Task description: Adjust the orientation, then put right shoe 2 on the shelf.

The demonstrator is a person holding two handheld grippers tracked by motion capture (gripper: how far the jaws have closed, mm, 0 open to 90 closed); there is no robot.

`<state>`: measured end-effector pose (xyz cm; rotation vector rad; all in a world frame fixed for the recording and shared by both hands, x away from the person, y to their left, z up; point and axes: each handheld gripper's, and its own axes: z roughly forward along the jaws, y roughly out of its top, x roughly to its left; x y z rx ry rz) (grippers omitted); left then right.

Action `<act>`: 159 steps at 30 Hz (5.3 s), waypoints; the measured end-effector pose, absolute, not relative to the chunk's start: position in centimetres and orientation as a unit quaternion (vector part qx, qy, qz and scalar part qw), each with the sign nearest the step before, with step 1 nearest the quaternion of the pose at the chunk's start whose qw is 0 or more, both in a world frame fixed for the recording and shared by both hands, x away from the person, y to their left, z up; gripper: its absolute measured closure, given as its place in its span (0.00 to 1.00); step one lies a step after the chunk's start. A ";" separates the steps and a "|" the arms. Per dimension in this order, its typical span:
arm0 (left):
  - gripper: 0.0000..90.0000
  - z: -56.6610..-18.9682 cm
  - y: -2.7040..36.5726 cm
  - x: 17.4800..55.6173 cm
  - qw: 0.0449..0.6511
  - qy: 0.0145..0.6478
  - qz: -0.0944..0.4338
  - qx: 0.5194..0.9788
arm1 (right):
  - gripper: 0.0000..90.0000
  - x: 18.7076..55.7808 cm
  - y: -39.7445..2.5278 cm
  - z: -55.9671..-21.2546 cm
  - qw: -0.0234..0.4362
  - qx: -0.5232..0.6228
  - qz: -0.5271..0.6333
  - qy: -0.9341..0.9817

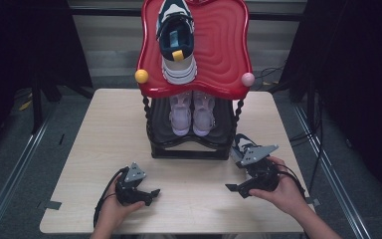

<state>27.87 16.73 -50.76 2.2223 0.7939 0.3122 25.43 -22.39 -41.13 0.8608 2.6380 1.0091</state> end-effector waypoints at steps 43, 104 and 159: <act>0.15 -50.7 16.7 27.9 0.371 0.309 0.122 0.867 | 0.60 26.8 -28.0 -43.6 0.139 0.342 0.293 0.882; 0.15 -50.8 16.7 27.9 0.373 0.311 0.121 0.866 | 0.85 27.0 -28.9 -42.1 0.149 0.412 0.317 0.841; 0.15 -50.8 16.7 27.9 0.374 0.312 0.120 0.865 | 0.32 29.1 -28.9 -40.4 0.051 0.371 0.254 0.892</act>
